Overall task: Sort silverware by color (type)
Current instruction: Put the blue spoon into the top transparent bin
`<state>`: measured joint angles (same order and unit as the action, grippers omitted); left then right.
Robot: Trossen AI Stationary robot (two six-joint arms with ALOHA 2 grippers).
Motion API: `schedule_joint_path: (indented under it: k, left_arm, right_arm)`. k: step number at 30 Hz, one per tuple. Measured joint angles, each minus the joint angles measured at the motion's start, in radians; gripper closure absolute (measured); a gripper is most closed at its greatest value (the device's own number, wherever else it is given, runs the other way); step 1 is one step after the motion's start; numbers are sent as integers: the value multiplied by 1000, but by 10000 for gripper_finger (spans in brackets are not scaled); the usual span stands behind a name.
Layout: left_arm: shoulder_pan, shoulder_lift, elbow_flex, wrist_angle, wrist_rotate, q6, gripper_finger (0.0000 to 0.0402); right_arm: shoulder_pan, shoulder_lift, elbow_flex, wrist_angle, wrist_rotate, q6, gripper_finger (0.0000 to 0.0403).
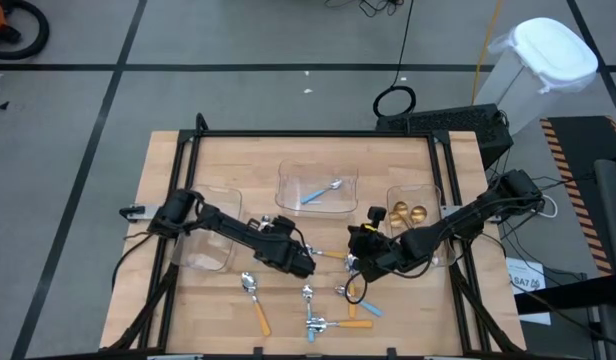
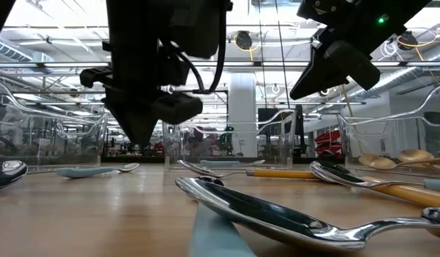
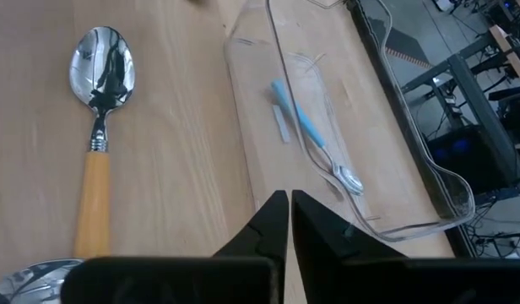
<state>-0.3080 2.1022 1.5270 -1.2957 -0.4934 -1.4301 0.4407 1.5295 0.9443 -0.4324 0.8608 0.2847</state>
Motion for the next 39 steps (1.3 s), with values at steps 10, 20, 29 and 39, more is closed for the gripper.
schedule_joint_path:
  k: [10,20,29,39]
  left_arm:
    - [1,10,0,-15,5,18,287]
    - [6,10,0,15,48,-46,268]
    - [6,10,0,-22,48,-85,268]
    - [6,22,0,-100,68,-126,268]
  right_arm:
    - [14,0,0,-2,-1,-24,390]
    - [40,0,0,-2,-2,-65,390]
    - [40,0,0,-2,-2,-65,390]
    - [40,0,0,-3,-2,-62,390]
